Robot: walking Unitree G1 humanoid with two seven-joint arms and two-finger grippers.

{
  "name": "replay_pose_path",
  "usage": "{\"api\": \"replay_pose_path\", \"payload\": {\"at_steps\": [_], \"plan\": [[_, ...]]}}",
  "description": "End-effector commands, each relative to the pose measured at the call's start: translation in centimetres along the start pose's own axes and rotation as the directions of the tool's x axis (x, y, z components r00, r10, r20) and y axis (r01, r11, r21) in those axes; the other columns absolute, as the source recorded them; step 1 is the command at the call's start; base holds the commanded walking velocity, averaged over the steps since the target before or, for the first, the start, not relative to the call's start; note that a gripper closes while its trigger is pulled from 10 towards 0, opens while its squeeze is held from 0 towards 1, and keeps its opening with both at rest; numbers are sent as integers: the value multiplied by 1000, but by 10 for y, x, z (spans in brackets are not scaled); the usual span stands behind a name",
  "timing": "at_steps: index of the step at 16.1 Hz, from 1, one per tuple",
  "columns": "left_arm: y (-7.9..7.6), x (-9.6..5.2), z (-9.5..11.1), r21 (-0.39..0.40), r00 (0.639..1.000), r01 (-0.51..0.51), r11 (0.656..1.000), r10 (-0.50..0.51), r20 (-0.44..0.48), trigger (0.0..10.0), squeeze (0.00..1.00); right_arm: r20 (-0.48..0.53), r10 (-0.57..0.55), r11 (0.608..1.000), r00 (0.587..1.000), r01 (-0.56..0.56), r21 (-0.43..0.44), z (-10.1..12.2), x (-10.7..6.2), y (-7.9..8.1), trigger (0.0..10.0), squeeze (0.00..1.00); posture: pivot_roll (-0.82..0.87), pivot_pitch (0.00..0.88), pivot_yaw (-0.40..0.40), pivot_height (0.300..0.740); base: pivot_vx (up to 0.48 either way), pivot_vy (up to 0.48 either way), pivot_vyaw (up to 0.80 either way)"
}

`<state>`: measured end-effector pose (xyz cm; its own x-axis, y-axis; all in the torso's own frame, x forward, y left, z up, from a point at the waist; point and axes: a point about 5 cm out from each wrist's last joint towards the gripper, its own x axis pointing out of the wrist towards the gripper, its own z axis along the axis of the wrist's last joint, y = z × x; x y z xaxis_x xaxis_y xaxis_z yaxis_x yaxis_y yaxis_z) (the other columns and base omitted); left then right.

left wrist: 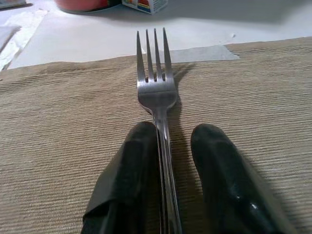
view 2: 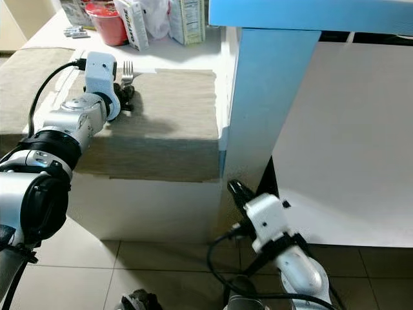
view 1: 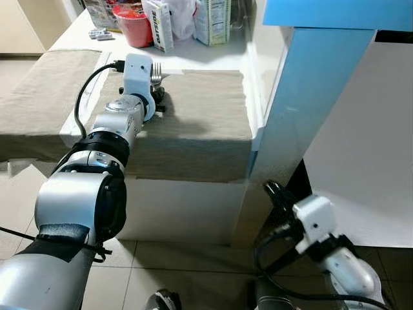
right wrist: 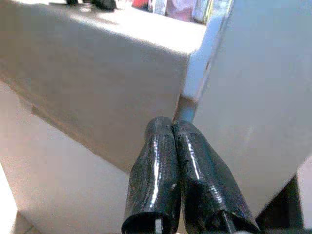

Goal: Setting the table

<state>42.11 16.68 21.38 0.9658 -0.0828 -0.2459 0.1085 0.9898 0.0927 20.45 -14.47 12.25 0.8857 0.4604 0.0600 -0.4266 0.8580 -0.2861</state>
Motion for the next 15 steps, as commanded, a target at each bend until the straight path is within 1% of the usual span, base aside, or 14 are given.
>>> {"api": "replay_pose_path", "payload": {"at_steps": [1,4,6,8,9,11,13,14,15], "plan": [[-5,-1,-45,-5,984,35,999,-35,-177,0,0,10,-5,1000,1000,5,-8,10,3,-1,10000,0,-291,158,45,702,0,0,0],[-6,-1,-45,3,983,47,999,-46,-179,0,0,17,-7,1000,1000,8,-8,21,6,1,10000,0,-289,160,46,702,0,0,0],[-6,-1,-45,5,983,51,999,-50,-175,0,0,8,-7,1000,1000,7,-2,17,11,4,10000,0,-287,161,47,702,0,0,0],[-5,-1,-43,20,987,47,999,-43,-157,0,0,-14,-3,1000,1000,3,7,11,17,15,10000,0,-285,162,47,702,0,0,0],[-4,0,-41,20,989,42,999,-38,-145,0,0,-17,2,1000,1000,-1,11,12,21,24,10000,0,-284,163,46,702,0,0,0],[-1,0,-37,12,994,27,1000,-26,-111,0,0,-9,8,1000,1000,-8,15,25,28,42,10000,0,-285,161,47,702,0,0,0],[1,0,-30,-6,998,17,1000,-17,-67,0,0,23,16,1000,1000,-16,22,50,40,67,10000,0,-285,158,49,702,0,0,0],[2,0,-26,0,999,15,1000,-15,-46,0,0,35,17,1000,999,-18,24,60,48,77,10000,0,-284,156,49,702,0,0,0],[1,0,-16,-2,1000,19,1000,-19,1,0,0,50,20,999,999,-22,32,77,64,97,10000,0,-283,152,50,702,0,0,0]]}}
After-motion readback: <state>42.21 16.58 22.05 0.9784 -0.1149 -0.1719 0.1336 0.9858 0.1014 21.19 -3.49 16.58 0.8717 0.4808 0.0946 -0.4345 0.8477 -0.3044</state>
